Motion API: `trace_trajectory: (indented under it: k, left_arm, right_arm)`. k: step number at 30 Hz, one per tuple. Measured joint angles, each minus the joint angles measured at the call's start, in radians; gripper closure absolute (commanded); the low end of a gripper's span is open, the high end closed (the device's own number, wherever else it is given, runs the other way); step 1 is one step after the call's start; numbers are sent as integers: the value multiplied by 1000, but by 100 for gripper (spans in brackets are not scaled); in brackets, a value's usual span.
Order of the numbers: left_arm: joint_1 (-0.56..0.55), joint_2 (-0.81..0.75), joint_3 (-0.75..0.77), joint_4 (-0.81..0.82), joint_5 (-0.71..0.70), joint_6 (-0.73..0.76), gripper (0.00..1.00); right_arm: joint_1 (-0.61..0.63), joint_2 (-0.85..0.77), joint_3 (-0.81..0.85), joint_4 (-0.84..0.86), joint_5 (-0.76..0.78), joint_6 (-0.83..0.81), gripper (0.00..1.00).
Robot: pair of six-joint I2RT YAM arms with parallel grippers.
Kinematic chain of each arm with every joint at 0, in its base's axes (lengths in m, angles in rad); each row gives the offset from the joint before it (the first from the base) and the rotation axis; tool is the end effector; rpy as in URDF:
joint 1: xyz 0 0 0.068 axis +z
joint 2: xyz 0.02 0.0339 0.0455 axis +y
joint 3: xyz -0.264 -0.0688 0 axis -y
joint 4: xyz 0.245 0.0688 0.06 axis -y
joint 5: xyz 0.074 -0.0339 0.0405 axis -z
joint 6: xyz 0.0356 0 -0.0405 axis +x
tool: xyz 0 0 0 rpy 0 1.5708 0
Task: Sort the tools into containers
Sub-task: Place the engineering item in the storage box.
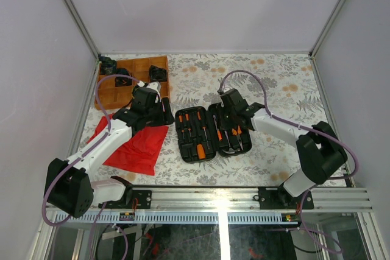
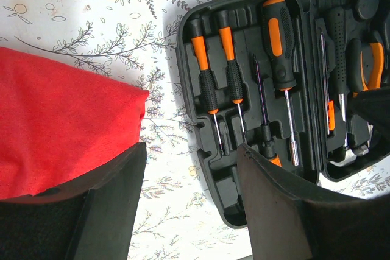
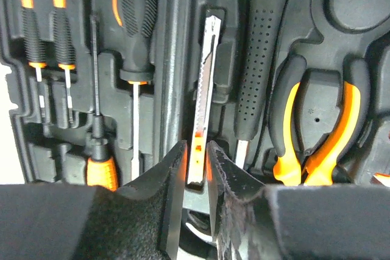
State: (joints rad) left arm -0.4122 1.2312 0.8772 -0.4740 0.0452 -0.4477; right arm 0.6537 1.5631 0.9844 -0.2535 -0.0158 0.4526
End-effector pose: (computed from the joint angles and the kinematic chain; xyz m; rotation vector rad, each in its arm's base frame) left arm 0.2346 -0.1043 0.2531 -0.0219 2.4473 -0.4476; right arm 0.2614 0.2009 0.2127 -0.2556 2.4582 0.5192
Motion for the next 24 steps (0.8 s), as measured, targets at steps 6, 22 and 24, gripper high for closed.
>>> trace_trajectory:
  k: [6,22,24]
  left_arm:
    - [0,0,0,0,0,0,40]
    - [1,0,0,0,0,0,40]
    - [1,0,0,0,0,0,40]
  right_arm:
    - [0,75,10,-4,0,-12,78]
    - [0,132,60,4,6,-32,84]
    - [0,144,62,4,6,-34,84]
